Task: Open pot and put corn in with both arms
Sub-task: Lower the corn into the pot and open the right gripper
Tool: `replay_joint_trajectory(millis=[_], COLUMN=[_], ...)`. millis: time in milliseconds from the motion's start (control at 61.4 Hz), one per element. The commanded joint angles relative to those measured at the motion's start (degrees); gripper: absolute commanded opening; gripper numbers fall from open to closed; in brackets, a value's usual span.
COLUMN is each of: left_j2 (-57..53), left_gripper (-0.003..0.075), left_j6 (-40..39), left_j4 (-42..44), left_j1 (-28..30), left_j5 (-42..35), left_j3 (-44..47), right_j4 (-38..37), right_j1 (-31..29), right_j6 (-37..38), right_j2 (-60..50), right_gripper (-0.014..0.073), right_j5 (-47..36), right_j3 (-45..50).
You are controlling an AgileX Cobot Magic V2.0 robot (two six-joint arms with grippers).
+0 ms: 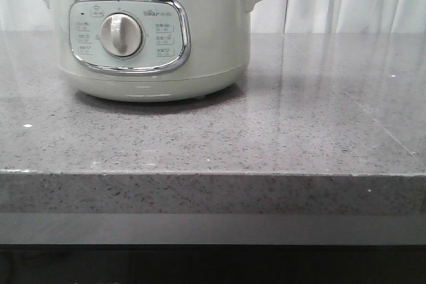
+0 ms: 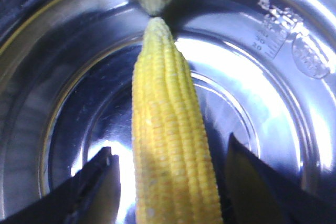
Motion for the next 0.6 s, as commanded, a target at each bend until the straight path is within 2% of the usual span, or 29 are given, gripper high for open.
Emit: replay_joint_trajectory(millis=[0, 81, 261, 407, 586], left_j2=[-0.7, -0.7, -0.7, -0.7, -0.7], left_gripper=[0.0118, 0.0118, 0.0118, 0.0118, 0.0118], left_j6=[0.1, 0.1, 0.1, 0.1, 0.1], left_j4=[-1.5, -1.5, -1.5, -1.5, -1.5], left_j1=[0.2, 0.2, 0.2, 0.2, 0.2], left_j5=[-6.9, -6.9, -6.9, -6.7, -6.6], left_j3=[-2.3, -2.3, -2.3, -2.3, -2.3], right_j4=[-0.2, -0.2, -0.2, -0.2, -0.2], right_j1=[-0.9, -1.7, -4.1, -7.9, -14.8], right_j6=[-0.3, -0.3, -0.3, -0.3, 0.3], right_j2=[-5.4, -6.5, -8.3, -10.8, -15.9], right_gripper=[0.0378, 0.0258, -0.0078, -0.0069, -0.0069], right_j5=[-3.6, -3.6, -1.3, -1.1, -2.3], right_j3=[-2.3, -2.3, -2.2, -0.4, 7.5])
